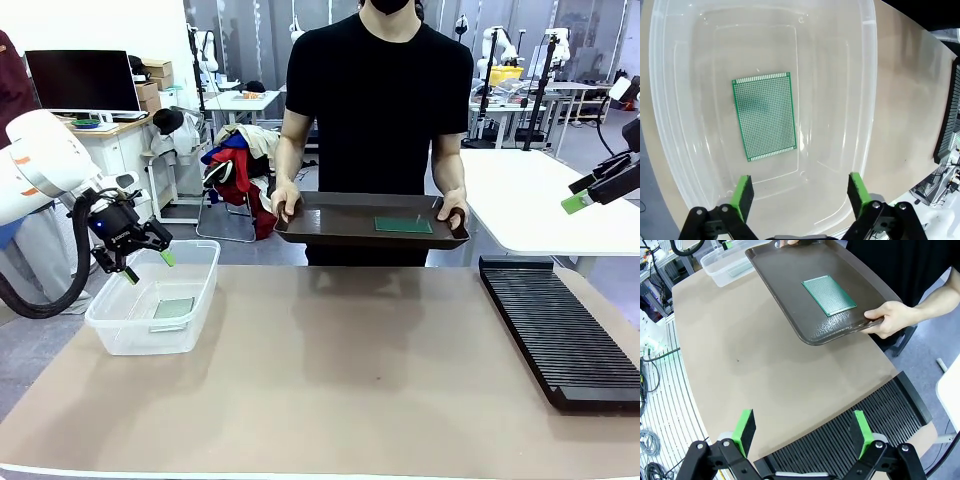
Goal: Sort PCBs into racks and boxes based on the side picked up.
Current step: Pick up the Blank PCB handed by the Human.
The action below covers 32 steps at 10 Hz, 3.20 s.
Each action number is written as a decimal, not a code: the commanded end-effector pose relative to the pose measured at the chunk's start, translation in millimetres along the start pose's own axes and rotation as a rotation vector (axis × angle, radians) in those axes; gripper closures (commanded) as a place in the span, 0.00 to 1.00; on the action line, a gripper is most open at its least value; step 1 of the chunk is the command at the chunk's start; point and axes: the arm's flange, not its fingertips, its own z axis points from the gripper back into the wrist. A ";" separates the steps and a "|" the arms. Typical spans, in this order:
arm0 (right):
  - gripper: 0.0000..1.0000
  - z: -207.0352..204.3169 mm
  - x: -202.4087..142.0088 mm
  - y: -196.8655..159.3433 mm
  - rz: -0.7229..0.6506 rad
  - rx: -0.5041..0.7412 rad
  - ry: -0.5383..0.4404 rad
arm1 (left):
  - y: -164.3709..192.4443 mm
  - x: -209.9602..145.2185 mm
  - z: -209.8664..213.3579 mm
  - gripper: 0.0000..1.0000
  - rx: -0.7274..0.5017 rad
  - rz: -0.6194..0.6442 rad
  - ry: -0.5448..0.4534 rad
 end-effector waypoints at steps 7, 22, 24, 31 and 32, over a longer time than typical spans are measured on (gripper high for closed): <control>0.00 -1.2 0.2 -0.1 0.000 0.016 -0.014 | -32.7 -21.8 46.3 0.00 -0.043 -0.336 0.120; 0.00 -1.2 0.2 -0.1 0.000 0.016 -0.014 | -129.0 -57.9 139.5 0.00 -0.262 -1.179 -0.266; 0.00 -1.2 0.2 -0.1 0.000 0.016 -0.014 | -129.0 -57.9 139.5 0.00 -0.262 -1.179 -0.266; 0.00 -1.2 0.2 -0.1 0.000 0.016 -0.014 | -130.0 -61.9 141.6 0.00 -0.209 -1.114 -0.369; 0.00 -1.2 0.2 -0.1 0.000 0.016 -0.014 | -127.3 -59.1 143.5 0.00 -0.216 -1.094 -0.365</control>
